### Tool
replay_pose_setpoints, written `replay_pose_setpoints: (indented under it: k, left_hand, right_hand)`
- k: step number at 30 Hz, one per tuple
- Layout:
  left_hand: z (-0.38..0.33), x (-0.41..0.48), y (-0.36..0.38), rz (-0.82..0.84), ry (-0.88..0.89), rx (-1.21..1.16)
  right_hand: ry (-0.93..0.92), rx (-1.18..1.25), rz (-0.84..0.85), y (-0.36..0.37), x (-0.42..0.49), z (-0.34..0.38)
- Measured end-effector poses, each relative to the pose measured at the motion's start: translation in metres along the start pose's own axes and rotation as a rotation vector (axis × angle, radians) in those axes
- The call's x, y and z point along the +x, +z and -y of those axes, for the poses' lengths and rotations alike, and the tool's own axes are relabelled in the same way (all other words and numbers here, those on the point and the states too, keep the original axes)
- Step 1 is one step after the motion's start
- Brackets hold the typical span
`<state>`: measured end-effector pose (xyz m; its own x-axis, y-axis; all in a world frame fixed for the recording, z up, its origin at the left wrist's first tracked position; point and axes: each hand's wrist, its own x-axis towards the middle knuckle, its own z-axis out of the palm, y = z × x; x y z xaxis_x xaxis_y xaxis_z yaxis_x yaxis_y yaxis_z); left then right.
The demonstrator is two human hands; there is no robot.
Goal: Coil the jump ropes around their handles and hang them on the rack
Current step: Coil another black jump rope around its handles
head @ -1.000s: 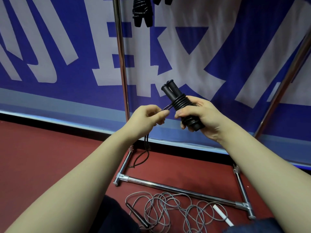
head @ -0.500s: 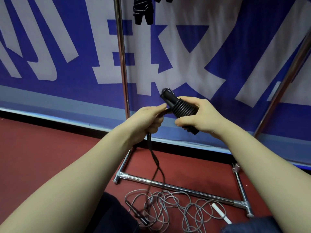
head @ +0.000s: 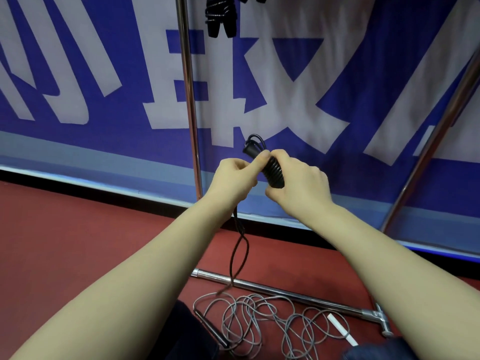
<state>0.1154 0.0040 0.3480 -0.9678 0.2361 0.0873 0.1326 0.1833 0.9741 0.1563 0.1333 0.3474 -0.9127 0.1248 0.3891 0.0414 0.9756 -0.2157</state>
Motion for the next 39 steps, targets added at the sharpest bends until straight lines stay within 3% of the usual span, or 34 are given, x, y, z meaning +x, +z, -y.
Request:
replay_pose_setpoints:
  k: [4,6,8,11,15,18,21,29,32,36,39]
  left_hand:
    - [0.002,0.001,0.001,-0.04,-0.007,-0.23]
    - [0.001,0.002,-0.004,-0.042,-0.018,-0.342]
    - [0.004,0.004,-0.009,-0.023,-0.009,-0.374]
    - [0.008,0.004,-0.014,0.033,0.019,-0.32]
    - [0.009,0.0,-0.02,0.206,0.122,-0.293]
    - [0.007,-0.005,-0.022,0.364,0.206,-0.235]
    - [0.008,-0.004,-0.023,0.377,0.199,-0.225]
    - [0.013,0.006,-0.026,0.125,0.028,-0.296]
    - [0.015,0.01,-0.028,0.071,-0.016,-0.208]
    - [0.017,0.012,-0.027,0.11,-0.035,-0.043]
    - [0.015,0.009,-0.022,0.231,-0.003,-0.124]
  right_hand:
    - [-0.093,-0.176,-0.104,0.008,-0.004,0.005]
    - [-0.157,-0.15,-0.078,0.007,-0.005,0.004]
    - [-0.164,-0.001,-0.016,0.003,-0.005,0.003]
    - [-0.056,0.411,0.064,-0.002,-0.002,-0.003]
    - [0.06,1.081,0.417,-0.014,0.002,-0.02]
    - [-0.027,1.189,0.57,-0.015,0.0,-0.024]
    - [-0.048,1.223,0.538,-0.012,0.003,-0.024]
    - [-0.032,0.973,0.174,-0.013,0.002,-0.007]
    - [-0.026,0.784,0.106,-0.011,0.004,-0.008]
    - [0.01,0.495,0.045,-0.009,0.002,-0.011]
    - [-0.017,0.329,-0.006,-0.01,0.002,-0.013]
